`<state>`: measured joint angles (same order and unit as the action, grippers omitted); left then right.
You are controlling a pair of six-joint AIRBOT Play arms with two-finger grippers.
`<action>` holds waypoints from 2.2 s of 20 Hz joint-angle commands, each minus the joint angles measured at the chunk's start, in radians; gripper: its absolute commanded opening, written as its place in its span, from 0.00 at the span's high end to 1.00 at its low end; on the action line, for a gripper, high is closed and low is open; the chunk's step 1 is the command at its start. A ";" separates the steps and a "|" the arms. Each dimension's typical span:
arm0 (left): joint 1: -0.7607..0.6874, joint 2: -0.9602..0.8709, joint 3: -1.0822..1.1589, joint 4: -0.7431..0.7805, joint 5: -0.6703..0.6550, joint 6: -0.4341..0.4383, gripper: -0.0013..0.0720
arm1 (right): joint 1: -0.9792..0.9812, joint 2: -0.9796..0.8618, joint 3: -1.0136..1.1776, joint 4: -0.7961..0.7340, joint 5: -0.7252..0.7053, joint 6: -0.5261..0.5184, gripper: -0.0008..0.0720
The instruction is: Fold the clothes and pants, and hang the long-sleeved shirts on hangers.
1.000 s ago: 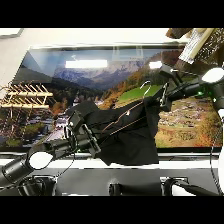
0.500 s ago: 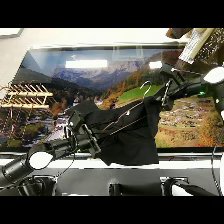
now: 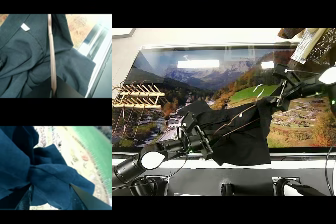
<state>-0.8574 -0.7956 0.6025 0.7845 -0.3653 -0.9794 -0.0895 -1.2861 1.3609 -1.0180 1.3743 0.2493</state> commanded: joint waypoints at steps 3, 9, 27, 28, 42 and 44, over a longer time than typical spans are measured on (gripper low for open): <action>0.000 -0.001 0.000 0.000 -0.003 0.000 0.96 | 0.002 -0.075 0.000 0.087 0.018 0.016 0.27; 0.000 -0.001 0.000 0.000 -0.005 0.000 0.96 | 0.002 -0.125 0.000 0.151 0.047 0.015 0.27; 0.002 0.000 0.000 0.001 -0.001 -0.070 0.43 | 0.001 0.195 -0.008 0.059 0.137 0.066 0.96; 0.002 0.000 0.000 0.001 0.000 -0.069 0.43 | 0.001 0.216 -0.009 0.051 0.148 0.066 0.96; 0.300 0.014 0.000 0.001 -0.014 -0.587 0.15 | 0.001 0.347 -0.009 0.005 0.186 0.114 0.96; 0.378 0.013 0.000 0.008 -0.084 -0.629 0.15 | 0.001 0.347 -0.009 0.007 0.188 0.114 0.96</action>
<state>-0.5594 -0.7822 0.6025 0.7853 -0.3912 -1.5066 -0.0887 -0.9455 1.3525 -1.0115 1.5547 0.3611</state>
